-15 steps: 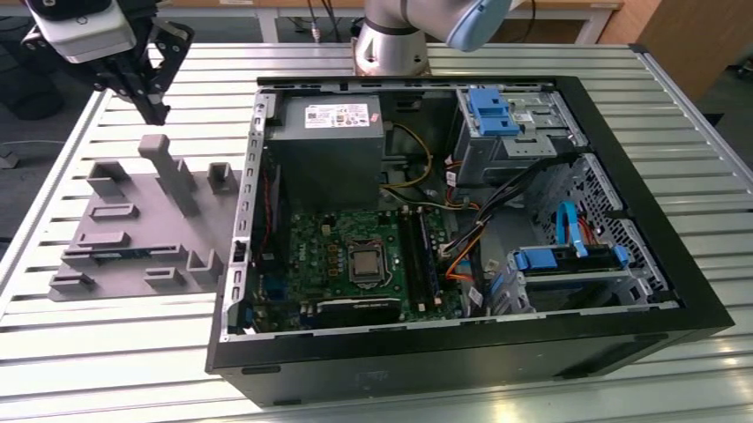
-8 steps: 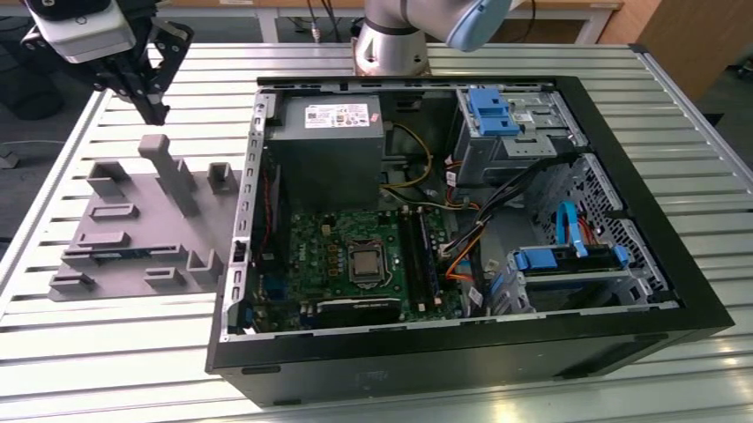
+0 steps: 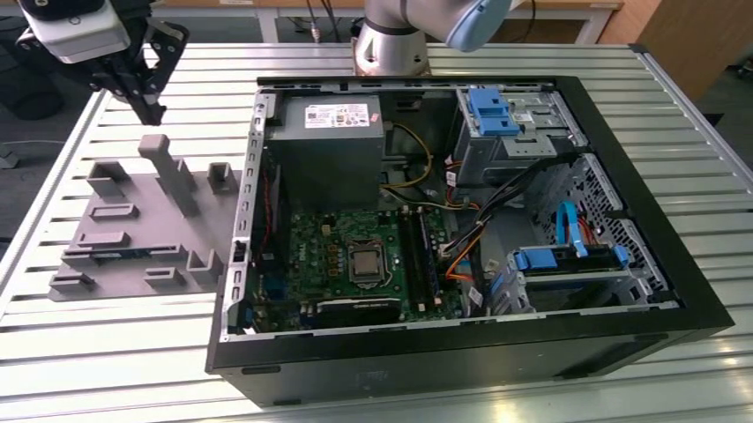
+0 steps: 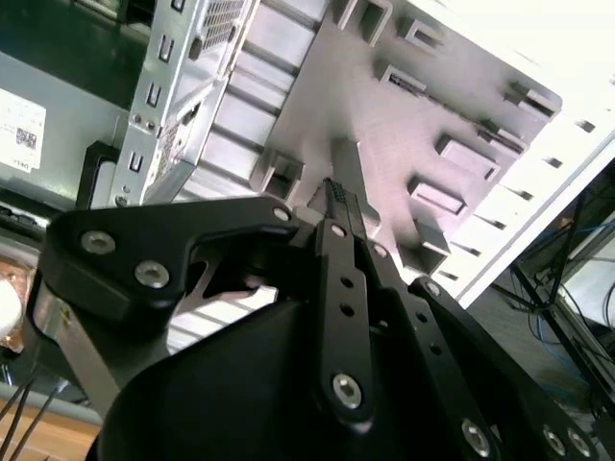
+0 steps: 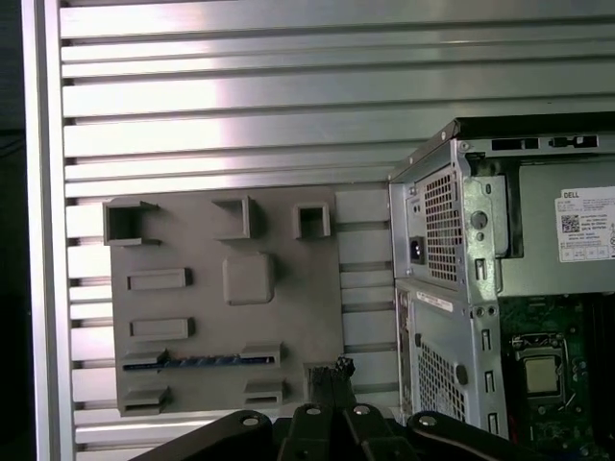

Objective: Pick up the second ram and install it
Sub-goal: 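Reach for the second ram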

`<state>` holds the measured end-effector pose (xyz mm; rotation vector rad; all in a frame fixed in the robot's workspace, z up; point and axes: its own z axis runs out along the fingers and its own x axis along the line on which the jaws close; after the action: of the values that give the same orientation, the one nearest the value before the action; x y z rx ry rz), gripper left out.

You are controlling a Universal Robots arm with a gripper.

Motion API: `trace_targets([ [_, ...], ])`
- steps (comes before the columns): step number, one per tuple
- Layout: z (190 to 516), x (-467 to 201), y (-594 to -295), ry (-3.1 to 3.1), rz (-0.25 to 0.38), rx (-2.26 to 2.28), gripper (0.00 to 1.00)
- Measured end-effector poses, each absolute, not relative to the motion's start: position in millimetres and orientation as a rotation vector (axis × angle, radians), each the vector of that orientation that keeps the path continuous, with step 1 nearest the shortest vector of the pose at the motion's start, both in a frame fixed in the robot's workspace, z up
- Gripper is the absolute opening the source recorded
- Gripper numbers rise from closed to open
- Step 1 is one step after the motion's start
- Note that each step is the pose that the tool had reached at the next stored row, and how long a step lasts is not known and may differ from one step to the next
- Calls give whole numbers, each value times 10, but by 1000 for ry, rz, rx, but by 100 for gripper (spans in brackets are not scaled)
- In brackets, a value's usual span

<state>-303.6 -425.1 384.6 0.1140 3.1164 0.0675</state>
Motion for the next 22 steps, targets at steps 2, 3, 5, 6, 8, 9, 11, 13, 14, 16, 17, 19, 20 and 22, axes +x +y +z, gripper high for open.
trace_targets([
  [2,3846,-3100,-4263,3116,67,113,11],
  [3,3845,-3126,-4271,3116,67,113,11],
  [5,3840,-3188,-4289,3116,68,112,11],
  [6,3838,-3229,-4295,3116,68,112,11],
  [8,3833,-3319,-4299,3116,68,113,11],
  [9,3830,-3364,-4300,3116,68,112,11],
  [11,3825,-3454,-4301,3116,67,112,11],
  [13,3819,-3545,-4304,3116,68,113,11],
  [14,3816,-3593,-4304,3116,68,113,11],
  [16,3810,-3684,-4305,3116,68,112,11],
  [17,3808,-3729,-4305,3116,68,112,11],
  [19,3802,-3819,-4306,3116,68,112,11],
  [20,3800,-3862,-4305,3116,68,113,11],
  [22,3796,-3946,-4306,3116,68,112,11],
])
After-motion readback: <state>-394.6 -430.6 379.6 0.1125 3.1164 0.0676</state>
